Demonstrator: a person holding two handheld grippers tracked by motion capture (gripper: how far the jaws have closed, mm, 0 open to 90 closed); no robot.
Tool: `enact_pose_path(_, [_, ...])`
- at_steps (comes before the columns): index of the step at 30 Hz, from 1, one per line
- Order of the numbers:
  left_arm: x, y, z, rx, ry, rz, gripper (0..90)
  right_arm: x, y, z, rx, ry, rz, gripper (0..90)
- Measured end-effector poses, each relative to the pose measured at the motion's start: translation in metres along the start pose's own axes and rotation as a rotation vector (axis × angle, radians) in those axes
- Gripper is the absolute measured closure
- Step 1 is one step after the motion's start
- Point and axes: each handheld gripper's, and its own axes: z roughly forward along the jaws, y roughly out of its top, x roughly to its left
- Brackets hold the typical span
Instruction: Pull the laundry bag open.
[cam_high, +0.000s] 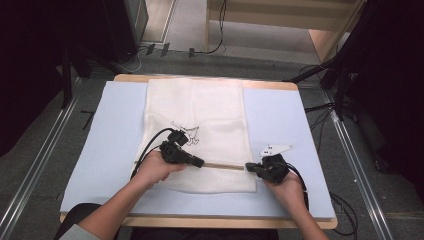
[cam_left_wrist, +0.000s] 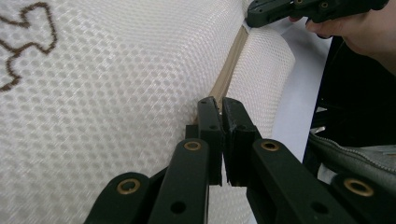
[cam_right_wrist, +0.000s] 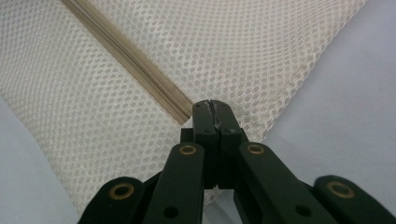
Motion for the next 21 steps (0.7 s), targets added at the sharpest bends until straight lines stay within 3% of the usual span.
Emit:
enact_pose_path(12, [0.010, -0.012, -0.018, -0.008, 0.004, -0.029, 89.1, 0.000, 0.000, 0.000, 0.002, 0.004, 0.005, 90.0])
enact_pose_path(21, [0.011, -0.017, -0.025, -0.016, 0.013, -0.021, 89.1, -0.001, 0.000, 0.000, 0.001, 0.005, 0.003, 90.0])
